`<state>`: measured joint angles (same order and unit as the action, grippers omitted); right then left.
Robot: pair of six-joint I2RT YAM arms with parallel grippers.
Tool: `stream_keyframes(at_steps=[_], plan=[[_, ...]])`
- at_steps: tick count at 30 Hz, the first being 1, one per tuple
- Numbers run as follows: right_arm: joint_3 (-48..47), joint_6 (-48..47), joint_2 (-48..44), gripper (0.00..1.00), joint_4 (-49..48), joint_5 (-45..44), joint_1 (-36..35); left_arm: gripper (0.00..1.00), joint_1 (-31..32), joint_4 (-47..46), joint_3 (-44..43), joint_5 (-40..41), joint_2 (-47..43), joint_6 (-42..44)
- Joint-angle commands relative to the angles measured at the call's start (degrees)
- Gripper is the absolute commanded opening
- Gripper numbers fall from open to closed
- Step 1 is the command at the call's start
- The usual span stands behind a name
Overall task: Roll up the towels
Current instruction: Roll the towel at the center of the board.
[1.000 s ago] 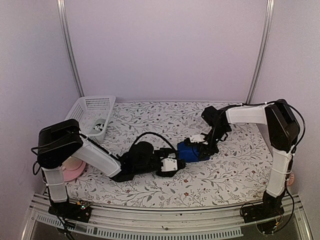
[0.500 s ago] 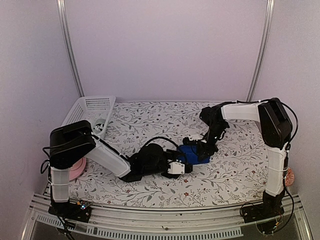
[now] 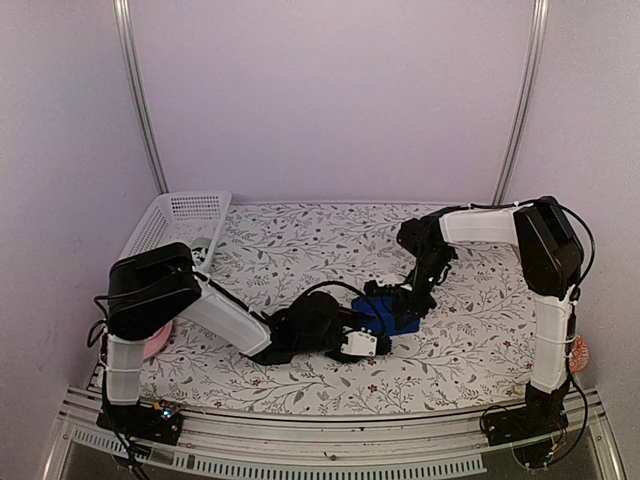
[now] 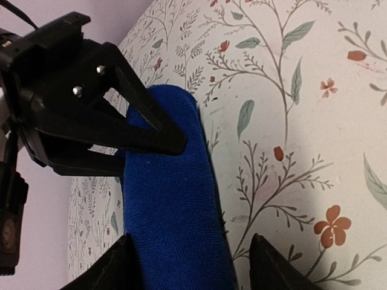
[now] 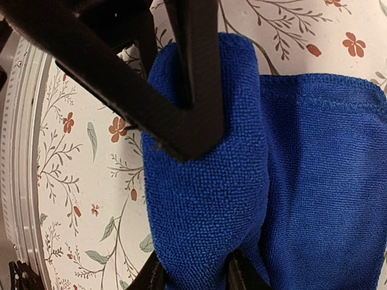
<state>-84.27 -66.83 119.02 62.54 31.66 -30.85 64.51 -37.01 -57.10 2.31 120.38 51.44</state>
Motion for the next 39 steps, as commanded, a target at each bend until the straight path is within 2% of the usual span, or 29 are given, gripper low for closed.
stream_keyframes(at_steps=[1, 9, 11, 14, 20, 23, 31, 35, 39], plan=[[1.7, 0.6, 1.9, 0.3, 0.9, -0.3, -0.7, 0.62, 1.0, 3.2, -1.4, 1.1, 1.6, -0.7], [1.7, 0.1, 2.0, 0.31, 1.4, -0.7, -0.7, 0.45, 0.8, 4.2, -3.6, 5.7, 3.7, -2.1], [1.7, 0.1, 1.9, 0.32, 1.4, -0.6, -0.7, 0.37, 0.8, 4.3, -3.8, 5.9, 3.9, -2.4], [1.7, 0.0, 1.7, 0.33, 1.1, -0.8, -0.8, 0.17, 0.7, 5.3, -4.0, 5.1, 3.8, -2.9], [2.2, 1.0, -1.1, 0.45, -0.8, -2.5, -0.7, 0.0, 0.7, 11.2, -5.7, 2.4, 3.7, -5.4], [3.1, 1.8, -4.2, 0.54, -2.6, -3.7, -0.5, 0.0, 0.6, 15.5, -6.7, 0.6, 3.5, -8.4], [9.7, 0.2, -17.9, 0.69, -8.8, -5.5, 2.1, 0.0, -2.8, 28.7, -13.0, -8.2, 4.5, -22.0], [13.6, -0.1, -23.8, 0.71, -13.4, -6.4, 3.5, 0.0, -5.2, 37.8, -20.7, -12.2, 7.9, -28.2], [18.0, 0.2, -27.1, 0.71, -17.9, -7.1, 4.4, 0.0, -7.6, 42.1, -25.1, -18.6, 9.5, -33.5]])
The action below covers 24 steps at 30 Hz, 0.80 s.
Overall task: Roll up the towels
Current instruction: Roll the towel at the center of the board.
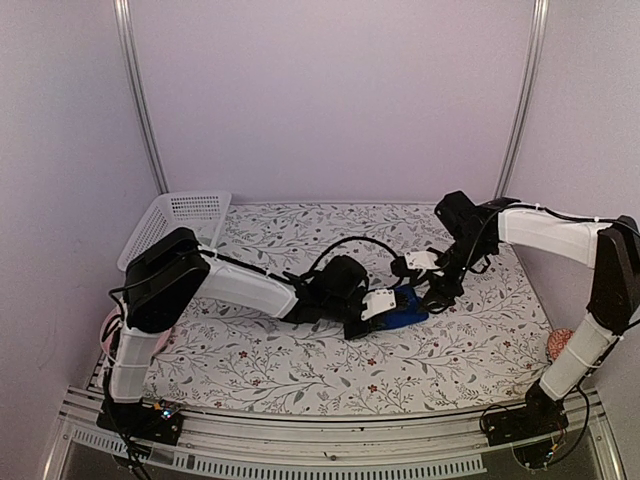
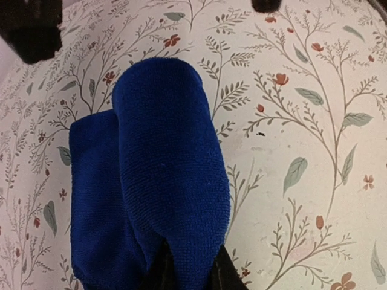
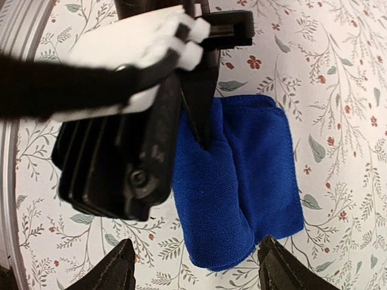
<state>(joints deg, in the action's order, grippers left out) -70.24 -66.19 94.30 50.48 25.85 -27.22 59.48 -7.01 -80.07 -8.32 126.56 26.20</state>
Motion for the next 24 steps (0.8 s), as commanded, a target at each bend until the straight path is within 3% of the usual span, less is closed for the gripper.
stream_keyframes(at_steps=[1, 5, 12, 14, 15, 24], plan=[[4.8, -0.4, -2.7, 0.71, -6.5, -2.0, 1.0, 0.0, -3.2, 12.7, -3.0, -10.0, 3.6, -9.5], [5.9, 0.0, -3.2, 0.71, -8.8, -1.5, 3.3, 0.0, -5.1, 16.0, -6.5, -14.4, 5.3, -14.7], [3.9, 7.4, -3.0, 0.75, -11.5, 0.6, 8.8, 0.0, -7.0, 19.5, -11.9, -13.3, 8.8, -24.9], [4.4, 11.0, -3.9, 0.87, -12.4, -0.5, 9.5, 0.0, -7.2, 18.8, -12.1, -13.1, 9.3, -27.9], [5.1, 12.0, -4.5, 0.99, -13.0, -1.4, 9.7, 0.0, -7.2, 18.4, -12.2, -12.9, 9.6, -29.3], [10.0, 26.2, -12.5, 0.99, -25.4, -15.0, 12.5, 0.0, -7.3, 15.5, -13.9, -12.1, 12.1, -42.0]])
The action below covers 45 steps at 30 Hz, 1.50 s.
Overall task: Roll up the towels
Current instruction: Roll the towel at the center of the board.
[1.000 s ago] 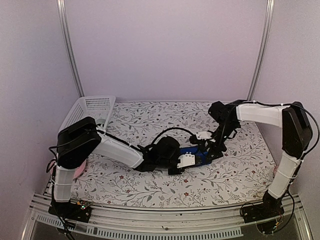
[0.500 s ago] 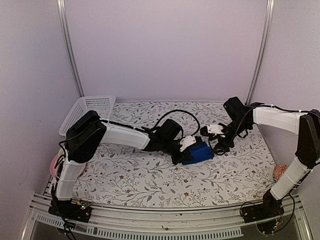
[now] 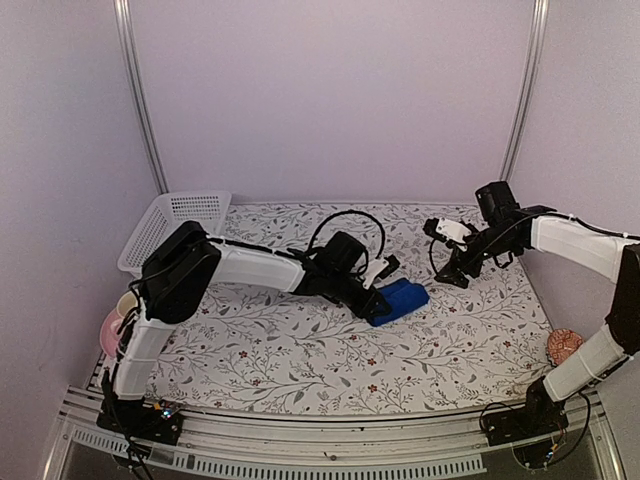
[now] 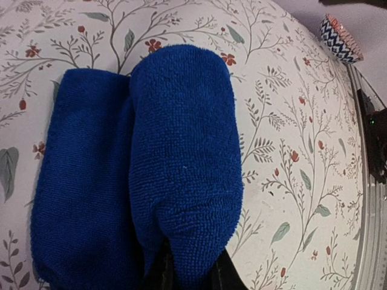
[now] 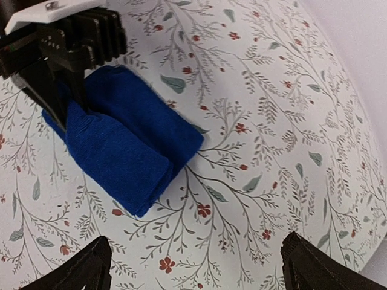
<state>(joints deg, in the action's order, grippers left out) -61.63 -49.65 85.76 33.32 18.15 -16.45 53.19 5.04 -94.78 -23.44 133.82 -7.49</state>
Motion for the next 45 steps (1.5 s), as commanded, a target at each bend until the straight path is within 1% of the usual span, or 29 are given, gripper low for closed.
stream_keyframes(at_steps=[1, 4, 5, 7, 10, 15, 17, 21, 24, 28, 32, 38, 42, 45], plan=[[2.0, 11.8, -4.8, 0.99, -9.3, -6.5, 2.5, 0.0, -0.9, 2.6, 1.0, 3.2, 4.9, -9.9], [2.7, 17.7, -6.1, 0.99, -9.7, 3.9, 5.8, 0.0, -1.0, -1.0, 1.8, 3.2, 5.0, -14.1], [2.2, 18.7, -5.6, 0.99, -8.5, 7.3, 6.2, 0.0, -1.0, -2.0, 1.9, 3.1, 5.2, -15.6], [1.1, 18.7, -4.1, 0.99, -6.2, 11.1, 6.4, 0.0, -1.1, -4.0, 2.0, 3.0, 5.5, -18.2], [1.1, 18.8, -2.5, 0.99, -5.5, 16.9, 6.6, 0.0, -1.3, -6.8, 1.9, 2.6, 5.8, -22.0], [1.3, 18.2, 0.4, 0.99, -5.5, 23.0, 6.6, 0.0, -2.3, -8.8, 0.2, 0.7, 6.9, -26.0], [1.0, 18.6, 2.2, 0.99, -5.5, 24.1, 6.6, 0.0, -3.1, -11.1, 1.5, 0.0, 6.7, -28.5], [0.4, 20.2, 6.4, 0.99, -5.5, 23.3, 6.6, 0.0, -4.6, -15.5, 3.6, -1.6, 6.4, -32.7], [0.1, 20.9, 9.1, 1.0, -5.2, 24.3, 6.6, 0.0, -5.5, -16.3, 3.3, -2.9, 7.2, -34.0], [-1.0, 22.4, 11.2, 0.99, -5.1, 25.8, 6.6, 0.0, -6.3, -16.5, 2.0, -4.4, 9.0, -35.3], [-1.7, 24.9, 13.6, 0.98, -5.2, 28.3, 6.6, 0.02, -6.9, -18.1, 2.0, -5.8, 10.3, -37.4], [-1.1, 29.3, 17.9, 0.98, -6.0, 32.6, 6.6, 0.06, -7.5, -20.8, 3.6, -5.5, 9.9, -39.8], [-0.9, 32.4, 20.3, 0.98, -7.2, 35.2, 6.6, 0.07, -7.6, -25.7, 6.3, -4.5, 9.5, -43.3], [-0.6, 35.0, 20.9, 0.98, -8.9, 36.0, 6.7, 0.08, -7.3, -30.0, 8.6, -4.0, 9.6, -47.7]])
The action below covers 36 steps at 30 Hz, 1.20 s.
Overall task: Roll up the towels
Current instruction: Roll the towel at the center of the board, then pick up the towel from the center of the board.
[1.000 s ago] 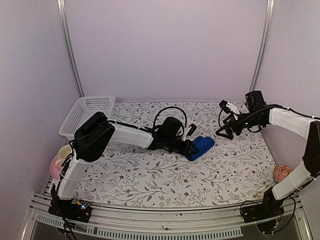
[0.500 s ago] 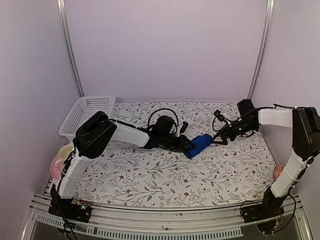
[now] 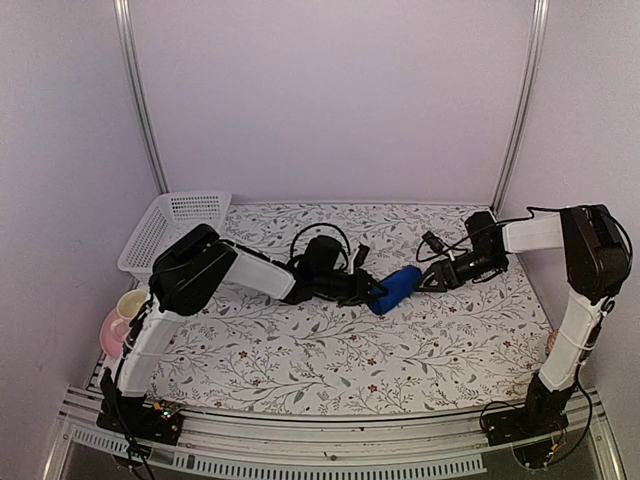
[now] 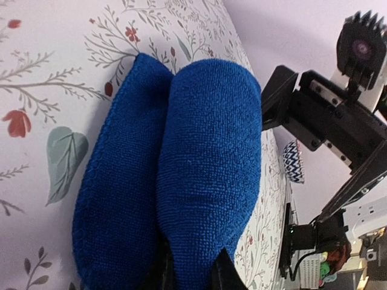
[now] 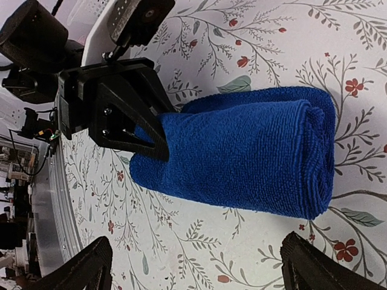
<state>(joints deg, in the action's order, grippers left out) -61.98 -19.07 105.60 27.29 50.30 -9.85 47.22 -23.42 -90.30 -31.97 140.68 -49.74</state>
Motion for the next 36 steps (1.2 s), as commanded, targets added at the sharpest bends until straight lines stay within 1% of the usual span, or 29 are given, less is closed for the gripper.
stream_keyframes(at_steps=[1, 4, 8, 11, 15, 20, 26, 31, 36], plan=[[0.0, 5.5, 1.2, 0.98, -3.4, 4.5, 0.1, 0.08, -1.2, -3.0, 4.9, 5.0, 2.8, -6.7], [0.1, 8.0, 2.7, 0.98, -4.6, 4.9, 0.1, 0.08, -0.6, -7.3, 7.1, 6.7, 2.6, -10.6], [-0.1, 10.9, 5.0, 0.98, -5.4, 5.0, 0.2, 0.09, 0.4, -10.0, 9.0, 9.9, 2.4, -14.3], [0.1, 12.5, 6.2, 0.98, -6.0, 4.9, 0.2, 0.1, 1.4, -10.2, 8.8, 12.3, 2.5, -15.5], [-0.3, 14.6, 7.5, 0.97, -7.0, 6.9, 0.2, 0.1, 3.3, -8.7, 5.9, 14.7, 3.4, -15.4], [-2.0, 16.2, 9.3, 0.95, -7.3, 9.6, 0.3, 0.11, 4.6, -7.8, 3.0, 14.7, 5.6, -17.2], [-3.0, 18.7, 11.1, 0.94, -9.2, 8.2, 0.2, 0.12, 5.7, -9.2, 5.0, 17.2, 5.3, -20.0], [-4.0, 24.0, 11.6, 0.94, -12.2, 7.3, 0.2, 0.12, 6.9, -11.0, 6.3, 18.5, 5.6, -23.4], [-3.8, 27.1, 12.1, 0.94, -14.3, 6.6, 0.3, 0.12, 7.6, -12.8, 7.3, 19.9, 6.1, -26.2]])
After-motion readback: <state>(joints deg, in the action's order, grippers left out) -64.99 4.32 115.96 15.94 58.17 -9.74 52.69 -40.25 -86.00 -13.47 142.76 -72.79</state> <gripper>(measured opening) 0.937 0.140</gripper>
